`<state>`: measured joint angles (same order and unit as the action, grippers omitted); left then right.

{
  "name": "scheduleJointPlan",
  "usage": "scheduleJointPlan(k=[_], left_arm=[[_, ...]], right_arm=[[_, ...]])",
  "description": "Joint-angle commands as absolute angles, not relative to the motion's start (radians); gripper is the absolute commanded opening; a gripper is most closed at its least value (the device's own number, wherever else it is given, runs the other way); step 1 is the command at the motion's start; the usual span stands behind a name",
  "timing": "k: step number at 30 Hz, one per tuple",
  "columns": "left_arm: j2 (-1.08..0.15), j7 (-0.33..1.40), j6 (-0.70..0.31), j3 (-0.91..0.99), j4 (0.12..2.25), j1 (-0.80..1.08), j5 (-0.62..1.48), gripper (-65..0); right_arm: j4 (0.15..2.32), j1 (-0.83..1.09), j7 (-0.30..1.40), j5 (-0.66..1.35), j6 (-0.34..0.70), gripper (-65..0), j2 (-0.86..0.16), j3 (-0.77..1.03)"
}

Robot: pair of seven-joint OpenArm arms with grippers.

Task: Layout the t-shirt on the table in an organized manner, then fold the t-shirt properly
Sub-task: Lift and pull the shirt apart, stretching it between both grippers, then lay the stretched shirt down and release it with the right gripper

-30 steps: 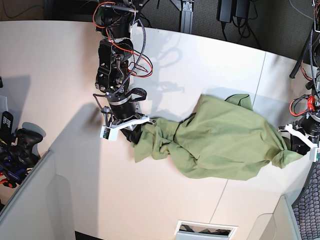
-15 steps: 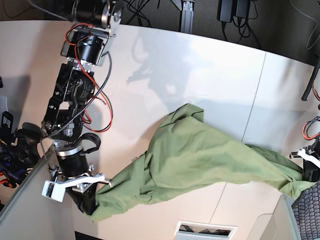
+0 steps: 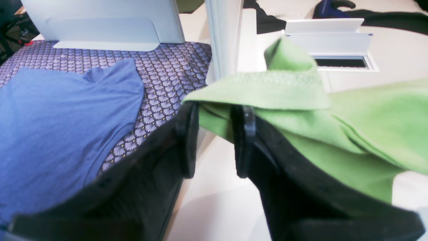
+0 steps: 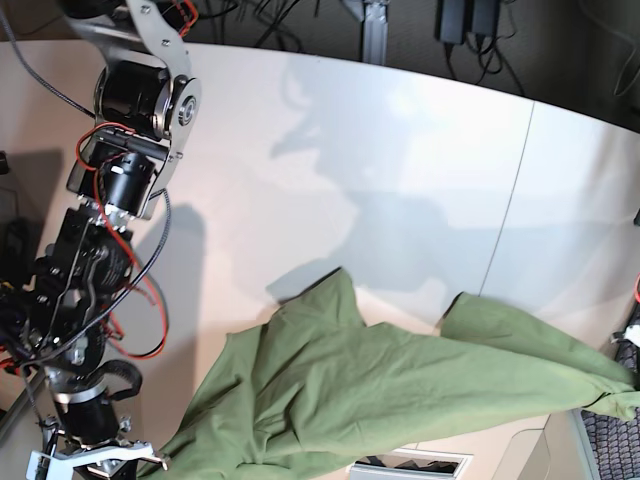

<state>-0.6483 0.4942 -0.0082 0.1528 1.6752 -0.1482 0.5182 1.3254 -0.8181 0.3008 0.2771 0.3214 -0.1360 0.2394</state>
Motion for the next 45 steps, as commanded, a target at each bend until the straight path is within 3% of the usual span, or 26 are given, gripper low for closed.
scheduleJointPlan(k=[1, 4, 5, 7, 8, 12, 19, 24, 26, 29, 30, 31, 34, 36, 39, 45], left_arm=[[-0.67, 0.469, 0.014, 0.165, 1.692, -0.171, 0.512, -43.5], [-0.665, 0.48, 0.006, 0.165, 1.692, -0.165, 0.511, -43.5], [-0.661, 0.487, 0.007, 0.165, 1.692, -0.164, 0.508, -43.5], [-0.654, 0.498, 0.007, 0.165, 1.692, -0.161, 0.508, -43.5], [-0.654, 0.501, 0.007, 0.165, 1.692, -0.157, 0.508, -43.5], [-0.654, 0.497, -0.059, 0.165, 1.692, -0.129, 0.509, -43.5], [-0.654, 0.53, -0.054, 0.168, 1.692, -0.12, 0.395, -43.5], [-0.654, 0.584, -0.263, 0.168, 1.692, -0.075, 0.383, -43.5], [-0.654, 0.556, -0.232, 0.169, 1.692, -0.069, 0.368, -43.5], [-0.654, 0.547, 0.022, 0.171, 1.692, -0.068, 0.312, -43.4], [-0.654, 0.58, 0.043, 0.17, 1.692, -0.059, 0.318, -43.4], [-0.655, 0.619, 0.006, 0.17, 1.692, -0.045, 0.323, -43.3], [-0.69, 0.712, -0.262, 0.157, 1.692, 0.028, 0.364, -43.4], [-0.709, 0.752, -0.314, 0.153, 1.692, 0.07, 0.404, -43.4], [-0.72, 0.767, -0.324, 0.154, 1.692, 0.093, 0.431, -43.4], [-0.72, 0.674, -0.222, 0.154, 1.692, 0.099, 0.44, -43.5]], right_arm=[[1.32, -0.871, 0.27, 0.288, 0.32, -65.0, -0.15, 0.24], [1.258, -0.877, 0.27, 0.288, 0.319, -65.0, -0.152, 0.24], [1.234, -0.873, 0.269, 0.288, 0.32, -56.9, -0.152, 0.24], [1.19, -0.86, 0.268, 0.289, 0.319, -27.4, -0.152, 0.24], [1.172, -0.853, 0.262, 0.293, 0.319, -19.3, -0.152, 0.24], [1.161, -0.812, 0.258, 0.328, 0.318, -20.2, -0.152, 0.24], [1.164, -0.725, 0.267, 0.361, 0.319, -20.3, -0.129, 0.24], [1.163, -0.633, 0.265, 0.366, 0.32, -20.3, -0.057, 0.24], [1.163, -0.594, 0.265, 0.363, 0.321, -20.3, -0.031, 0.24], [1.161, -0.53, 0.265, 0.355, 0.321, -20.3, -0.009, 0.238], [1.159, -0.507, 0.262, 0.353, 0.321, -20.3, -0.001, 0.235], [1.159, -0.485, 0.258, 0.347, 0.32, -20.3, 0.007, 0.231], [1.159, -0.43, 0.258, 0.319, 0.32, -20.3, 0.031, 0.225], [1.159, -0.405, 0.254, 0.313, 0.319, -20.3, 0.033, 0.225], [1.159, -0.395, 0.255, 0.31, 0.32, -20.3, 0.028, 0.225], [1.159, -0.395, 0.254, 0.31, 0.32, -20.3, 0.033, 0.216]])
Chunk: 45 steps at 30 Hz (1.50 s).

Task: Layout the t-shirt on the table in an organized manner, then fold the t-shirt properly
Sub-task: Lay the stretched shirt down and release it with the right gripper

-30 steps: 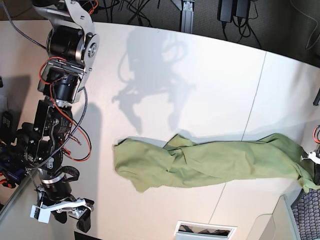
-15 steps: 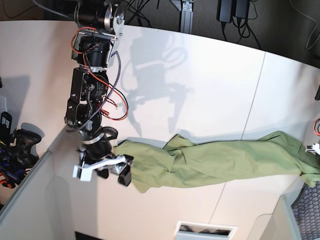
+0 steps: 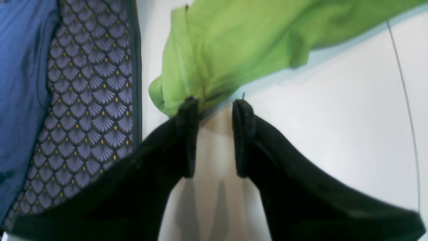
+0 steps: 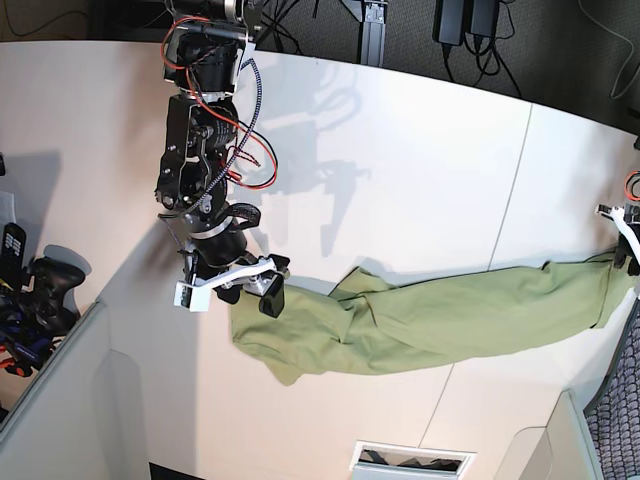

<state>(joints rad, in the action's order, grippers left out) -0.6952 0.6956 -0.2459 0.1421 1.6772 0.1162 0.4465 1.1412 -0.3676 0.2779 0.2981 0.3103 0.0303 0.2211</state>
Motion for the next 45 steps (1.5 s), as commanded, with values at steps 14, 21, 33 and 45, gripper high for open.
scheduleJointPlan(k=[14, 21, 33, 45], left_arm=[[-0.643, 0.571, -0.222, 0.126, 1.475, 0.013, 0.476, -43.5], [-0.643, 0.573, -0.221, 0.126, 1.452, 0.014, 0.476, -43.5], [-0.643, 0.573, -0.221, 0.126, 1.453, 0.014, 0.497, -43.5], [-0.677, 0.585, -0.221, 0.138, 1.499, 0.015, 0.493, -43.5]], right_arm=[[0.938, -0.488, 0.11, 0.099, 0.283, -20.2, 0.033, 0.163], [0.693, -0.606, 0.051, 0.01, 0.227, -20.3, 0.034, 0.112], [0.701, -0.556, 0.039, -0.086, 0.234, -65.0, 0.033, 0.108], [1.497, -0.312, 0.326, 0.122, 0.243, -65.0, -0.04, 0.11]])
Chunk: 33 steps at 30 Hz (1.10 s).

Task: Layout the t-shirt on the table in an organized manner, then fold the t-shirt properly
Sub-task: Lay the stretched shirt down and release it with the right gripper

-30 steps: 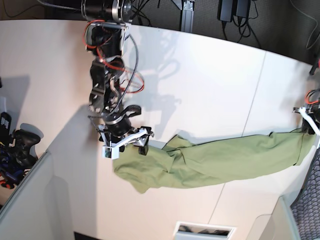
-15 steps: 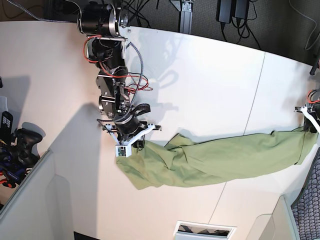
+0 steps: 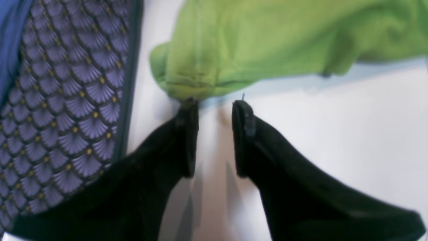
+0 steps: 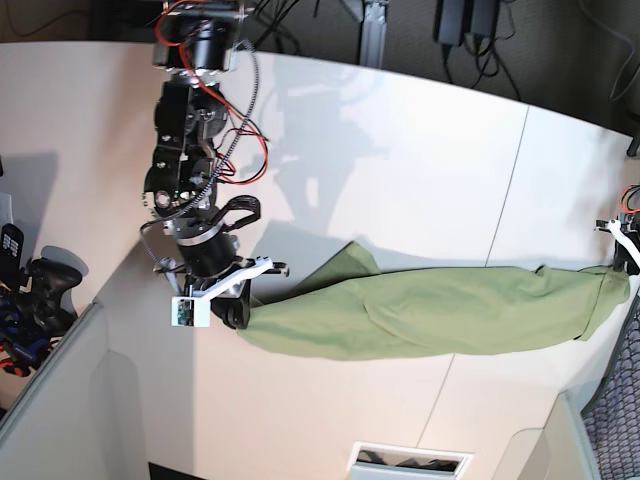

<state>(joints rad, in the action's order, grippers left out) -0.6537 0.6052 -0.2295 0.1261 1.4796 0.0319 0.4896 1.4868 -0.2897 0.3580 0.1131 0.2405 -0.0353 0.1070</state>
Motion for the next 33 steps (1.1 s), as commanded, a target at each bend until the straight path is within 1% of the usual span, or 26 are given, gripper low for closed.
scheduleJointPlan(k=[1, 4, 8, 11, 15, 16, 17, 18, 19, 20, 23, 26, 30, 33], left_arm=[[-0.682, 0.585, -0.221, 0.144, 1.516, 0.015, 0.494, -43.5], [-0.692, 0.595, -0.22, 0.178, 1.575, 0.016, 0.494, -43.5], [-0.71, 0.606, -0.22, 0.227, 1.625, 0.017, 0.498, -43.5], [-0.724, 0.602, -0.221, 0.229, 1.626, 0.017, 0.498, -43.5], [-0.723, 0.594, -0.221, 0.229, 1.626, 0.017, 0.506, -43.5], [-0.723, 0.589, -0.221, 0.229, 1.626, 0.017, 0.51, -43.5], [-0.723, 0.585, -0.221, 0.229, 1.626, 0.017, 0.511, -43.5], [-0.723, 0.584, -0.221, 0.229, 1.626, 0.017, 0.513, -43.5], [-0.722, 0.584, -0.221, 0.229, 1.625, 0.017, 0.513, -43.5], [-0.72, 0.584, -0.221, 0.229, 1.624, 0.017, 0.513, -43.5], [-0.712, 0.583, -0.221, 0.229, 1.623, 0.018, 0.513, -43.5], [-0.693, 0.58, -0.222, 0.228, 1.623, 0.018, 0.513, -43.5], [-0.676, 0.575, -0.282, 0.228, 1.623, 0.021, 0.543, -43.5], [-0.672, 0.576, -0.285, 0.228, 1.623, 0.023, 0.559, -43.5]], right_arm=[[1.551, -0.313, 0.357, 0.124, 0.243, -65.0, -0.056, 0.112], [1.657, -0.333, 0.393, 0.124, 0.242, -65.0, -0.089, 0.14], [1.661, -0.408, 0.384, 0.141, 0.243, -65.0, -0.088, 0.199], [1.598, -0.48, 0.366, 0.129, 0.243, -65.0, -0.089, 0.21], [1.424, -0.58, 0.327, 0.116, 0.244, -65.0, -0.088, 0.207], [1.375, -0.598, 0.312, 0.117, 0.244, -54.9, -0.088, 0.207], [1.328, -0.612, 0.297, 0.117, 0.244, -42.9, -0.088, 0.207], [1.286, -0.623, 0.282, 0.116, 0.244, -32.5, -0.088, 0.207], [1.25, -0.627, 0.272, 0.116, 0.244, -24.6, -0.088, 0.207], [1.224, -0.628, 0.268, 0.117, 0.244, -20.6, -0.088, 0.207], [1.199, -0.604, 0.269, 0.125, 0.244, -20.9, -0.085, 0.207], [1.225, -0.566, 0.274, 0.165, 0.247, -20.9, -0.08, 0.207], [1.331, -0.48, 0.328, 0.184, 0.251, -20.9, -0.067, 0.207], [1.455, -0.373, 0.381, 0.215, 0.252, -20.9, -0.063, 0.207]])
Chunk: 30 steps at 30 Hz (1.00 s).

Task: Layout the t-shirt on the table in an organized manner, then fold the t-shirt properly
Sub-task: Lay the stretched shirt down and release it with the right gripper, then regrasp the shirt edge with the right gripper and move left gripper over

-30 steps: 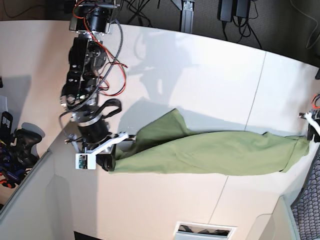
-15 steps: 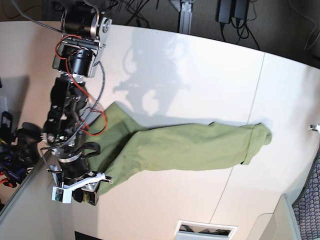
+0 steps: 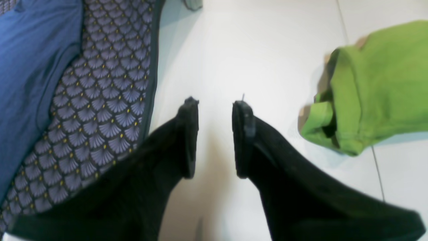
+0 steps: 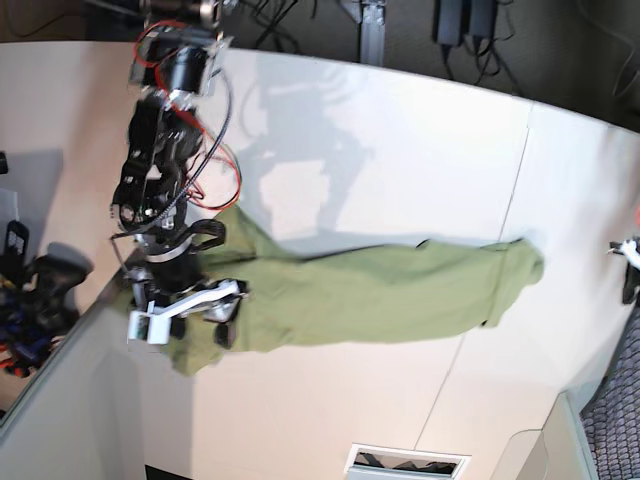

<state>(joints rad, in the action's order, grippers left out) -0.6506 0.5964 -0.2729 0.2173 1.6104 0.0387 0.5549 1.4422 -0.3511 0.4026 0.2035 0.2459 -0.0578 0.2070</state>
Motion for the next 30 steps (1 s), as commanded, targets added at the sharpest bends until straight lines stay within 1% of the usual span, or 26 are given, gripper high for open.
scheduleJointPlan(k=[1, 4, 6, 9, 11, 14, 16, 19, 23, 25, 30], left_arm=[[-0.672, 0.576, -0.285, 0.228, 1.623, 0.023, 0.561, -43.5], [-0.673, 0.578, -0.285, 0.228, 1.623, 0.023, 0.561, -43.5], [-0.673, 0.582, -0.285, 0.228, 1.623, 0.029, 0.562, -43.5], [-0.668, 0.581, -0.285, 0.228, 1.623, 0.051, 0.574, -43.5], [-0.657, 0.582, -0.289, 0.228, 1.623, 0.062, 0.585, -43.5], [-0.646, 0.582, -0.331, 0.228, 1.623, 0.074, 0.598, -43.5], [-0.646, 0.583, -0.334, 0.228, 1.623, 0.082, 0.614, -43.5], [-0.646, 0.584, -0.335, 0.228, 1.623, 0.09, 0.613, -43.5], [-0.646, 0.588, -0.337, 0.228, 1.623, 0.09, 0.614, -43.5], [-0.646, 0.588, -0.337, 0.228, 1.623, 0.091, 0.614, -43.5], [-0.645, 0.588, -0.337, 0.228, 1.623, 0.098, 0.615, -43.5]], right_arm=[[1.494, -0.333, 0.389, 0.222, 0.255, -20.9, -0.064, 0.207], [1.566, -0.218, 0.397, 0.22, 0.276, -20.9, -0.067, 0.207], [1.563, -0.163, 0.391, 0.194, 0.302, -20.9, -0.068, 0.204], [1.513, -0.118, 0.339, 0.134, 0.303, -20.9, -0.081, 0.165], [1.466, -0.121, 0.333, 0.08, 0.303, -20.9, -0.095, 0.12], [1.415, -0.124, 0.331, 0.005, 0.3, -20.9, -0.115, 0.051], [1.389, -0.124, 0.321, -0.036, 0.286, -20.9, -0.119, 0.029], [1.368, -0.125, 0.29, -0.066, 0.247, -20.9, -0.119, 0.031], [1.376, -0.131, 0.288, -0.08, 0.247, -20.9, -0.119, 0.032], [1.389, -0.134, 0.288, -0.12, 0.246, -20.9, -0.119, 0.033], [1.381, -0.163, 0.29, -0.177, 0.22, -20.9, -0.119, 0.033]])
